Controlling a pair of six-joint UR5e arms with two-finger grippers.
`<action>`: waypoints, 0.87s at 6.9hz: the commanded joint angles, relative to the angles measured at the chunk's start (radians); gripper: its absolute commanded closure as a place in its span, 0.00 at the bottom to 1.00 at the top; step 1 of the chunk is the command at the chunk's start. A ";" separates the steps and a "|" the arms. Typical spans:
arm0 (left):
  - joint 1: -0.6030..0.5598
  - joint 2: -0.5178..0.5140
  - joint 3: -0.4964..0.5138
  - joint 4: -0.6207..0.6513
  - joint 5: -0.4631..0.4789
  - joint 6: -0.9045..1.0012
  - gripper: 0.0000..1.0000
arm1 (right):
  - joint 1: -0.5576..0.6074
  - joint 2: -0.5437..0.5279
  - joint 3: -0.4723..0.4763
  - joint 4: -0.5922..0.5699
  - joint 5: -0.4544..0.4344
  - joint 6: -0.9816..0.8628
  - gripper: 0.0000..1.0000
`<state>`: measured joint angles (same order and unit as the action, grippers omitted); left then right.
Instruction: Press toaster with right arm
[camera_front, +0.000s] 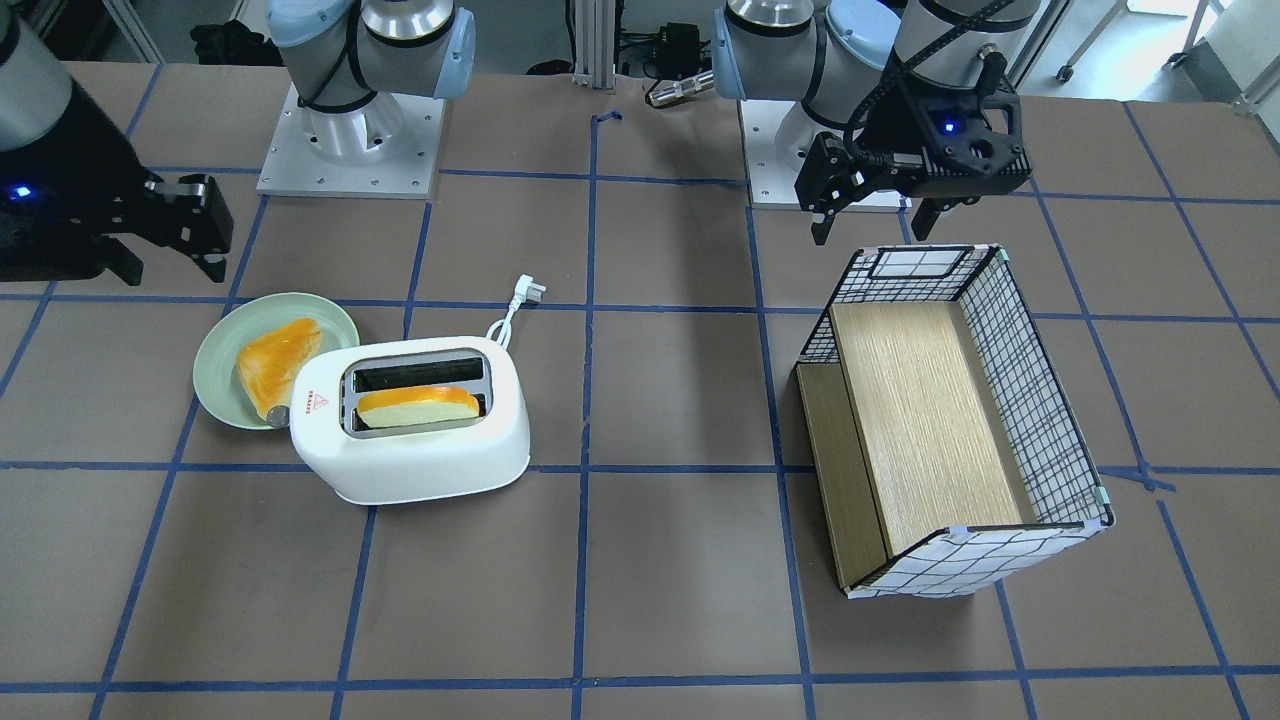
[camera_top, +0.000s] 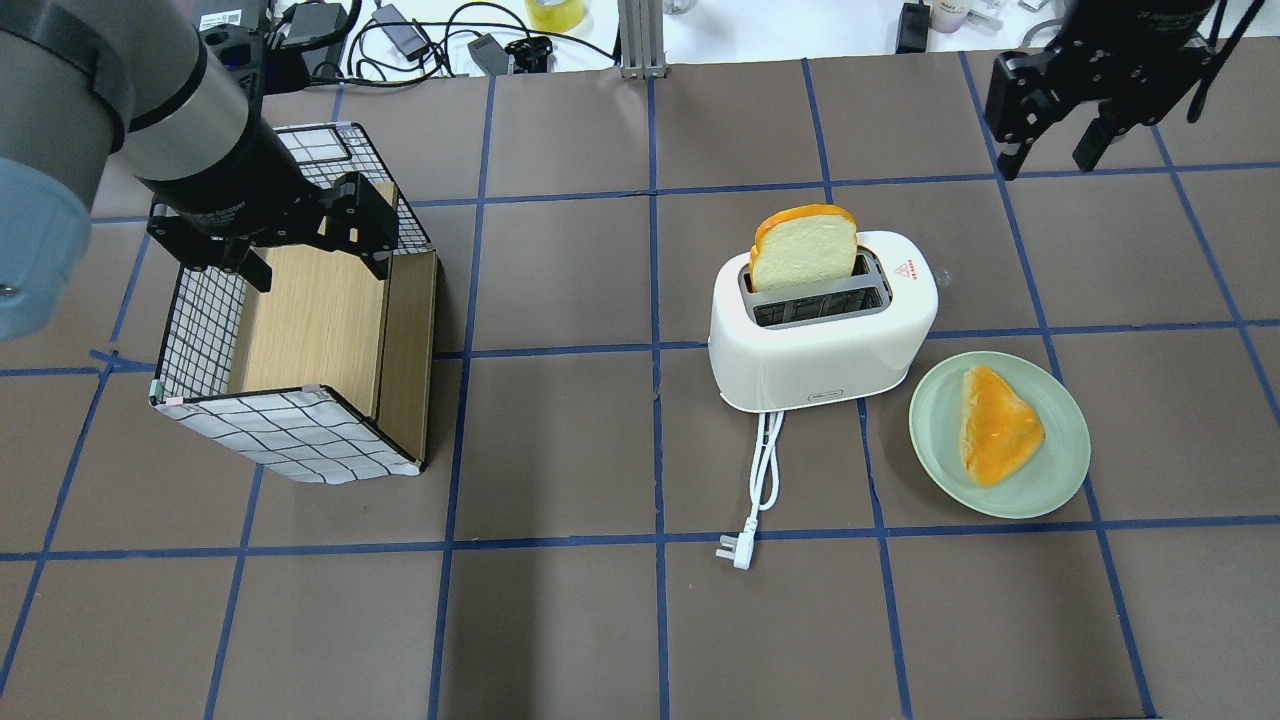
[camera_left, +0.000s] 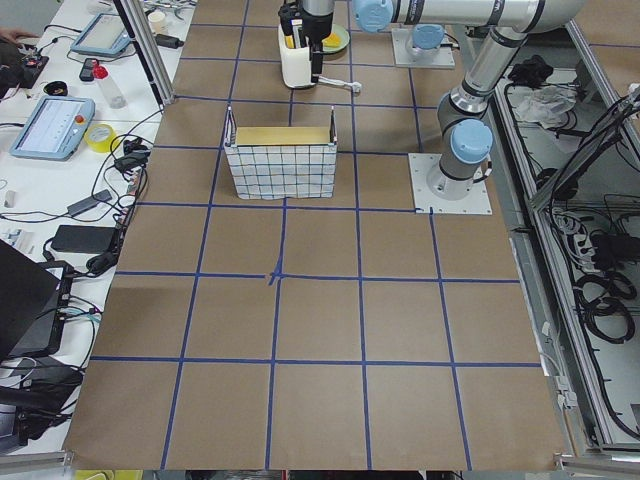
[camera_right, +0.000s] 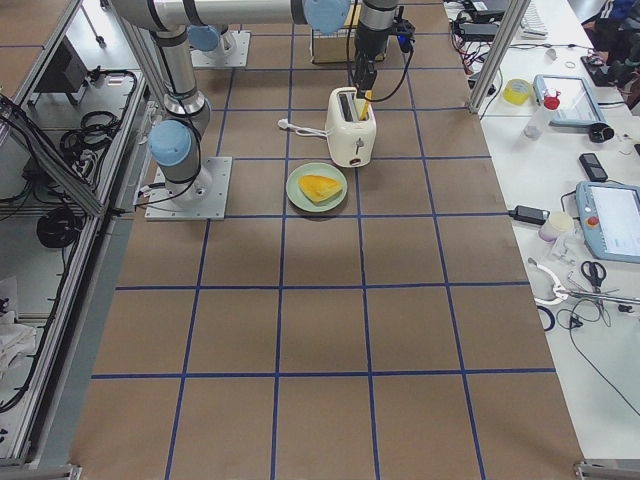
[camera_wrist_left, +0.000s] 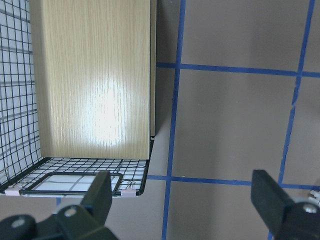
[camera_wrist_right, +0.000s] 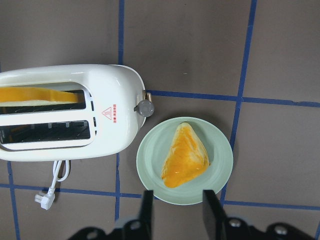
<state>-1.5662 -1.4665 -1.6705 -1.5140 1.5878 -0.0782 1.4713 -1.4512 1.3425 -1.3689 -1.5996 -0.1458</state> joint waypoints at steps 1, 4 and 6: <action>0.000 0.000 0.000 0.000 0.000 0.000 0.00 | 0.113 -0.008 0.021 -0.009 0.000 0.202 0.07; 0.000 0.000 0.000 0.000 0.000 0.000 0.00 | 0.158 -0.073 0.160 -0.214 -0.004 0.247 0.10; 0.000 0.000 0.000 0.000 0.001 0.000 0.00 | 0.158 -0.077 0.176 -0.255 -0.006 0.247 0.04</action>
<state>-1.5662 -1.4665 -1.6705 -1.5140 1.5888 -0.0782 1.6282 -1.5229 1.5072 -1.5963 -1.6070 0.0996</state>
